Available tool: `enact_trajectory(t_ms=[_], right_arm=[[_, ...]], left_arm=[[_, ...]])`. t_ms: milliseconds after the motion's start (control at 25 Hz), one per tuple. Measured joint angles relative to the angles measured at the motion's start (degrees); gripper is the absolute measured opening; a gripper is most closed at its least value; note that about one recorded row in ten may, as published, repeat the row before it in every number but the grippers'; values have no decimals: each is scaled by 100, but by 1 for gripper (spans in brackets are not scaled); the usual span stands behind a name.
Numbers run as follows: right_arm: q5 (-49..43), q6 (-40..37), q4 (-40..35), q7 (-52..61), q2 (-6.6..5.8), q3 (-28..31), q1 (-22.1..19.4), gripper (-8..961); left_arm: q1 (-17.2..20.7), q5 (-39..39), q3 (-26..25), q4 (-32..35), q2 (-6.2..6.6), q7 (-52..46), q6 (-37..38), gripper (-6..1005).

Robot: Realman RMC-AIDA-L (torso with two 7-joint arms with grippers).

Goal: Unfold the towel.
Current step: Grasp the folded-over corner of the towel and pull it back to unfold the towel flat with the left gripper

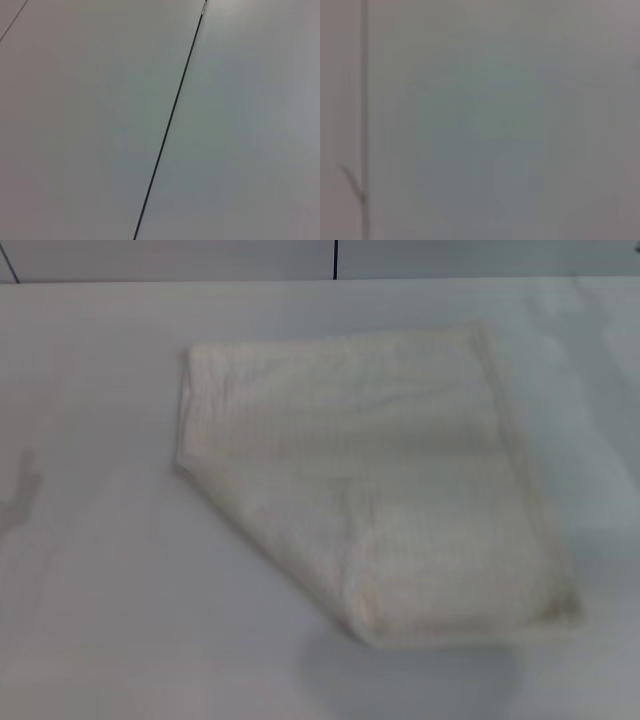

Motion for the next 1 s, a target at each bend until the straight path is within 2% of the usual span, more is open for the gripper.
enact_trajectory(t_ms=[200,760,1000], right_arm=[[-88,471,-99,115,5,-339,129,635],[-101,534,15,152,12,-601,141,636],[-102,543,-22,290,-5,-929,118,636]], left_arm=[[27,124,27,58,1,-2,10,830],[28,220,288,195,3,-154,120,827],[50,309,335,288,8,-371,185,825]])
